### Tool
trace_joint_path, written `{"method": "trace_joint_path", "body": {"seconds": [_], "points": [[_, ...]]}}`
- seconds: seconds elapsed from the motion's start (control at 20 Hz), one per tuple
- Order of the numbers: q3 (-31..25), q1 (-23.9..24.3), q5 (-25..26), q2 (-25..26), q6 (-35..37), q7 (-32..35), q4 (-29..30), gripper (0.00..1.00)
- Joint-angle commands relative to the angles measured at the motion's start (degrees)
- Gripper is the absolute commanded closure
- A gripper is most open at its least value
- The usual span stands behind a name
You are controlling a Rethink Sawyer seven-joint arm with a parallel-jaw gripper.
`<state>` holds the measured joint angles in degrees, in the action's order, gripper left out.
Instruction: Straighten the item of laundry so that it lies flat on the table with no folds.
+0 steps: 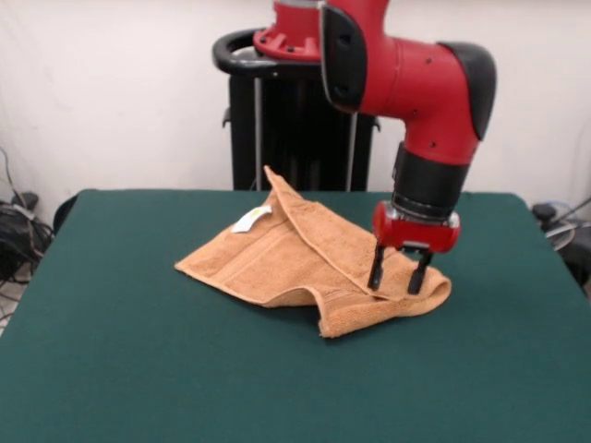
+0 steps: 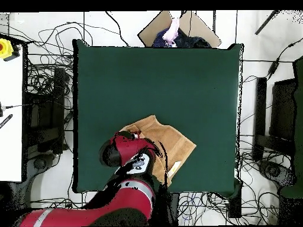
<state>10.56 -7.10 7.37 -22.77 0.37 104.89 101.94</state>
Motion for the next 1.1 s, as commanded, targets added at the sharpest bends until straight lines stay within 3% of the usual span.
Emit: {"method": "trace_joint_path", "body": {"seconds": [0.05, 0.45, 0.5, 0.7, 0.95, 1.1], "points": [[-1.44, -0.50, -1.49, 5.17, -2.15, 8.69, -3.47, 0.00], [-5.69, 2.94, -1.51, 6.49, -1.61, 7.99, -3.82, 0.00], [-6.19, 3.27, -1.54, 6.25, -0.84, 7.78, -3.73, 1.00], [-4.70, 1.47, -4.16, 4.25, 3.23, 9.19, -3.30, 1.00], [-1.80, -1.89, -4.91, -5.42, 10.74, 9.43, 1.45, 1.00], [0.49, -4.08, -4.26, -8.61, 9.54, 11.09, 6.09, 1.00]]}}
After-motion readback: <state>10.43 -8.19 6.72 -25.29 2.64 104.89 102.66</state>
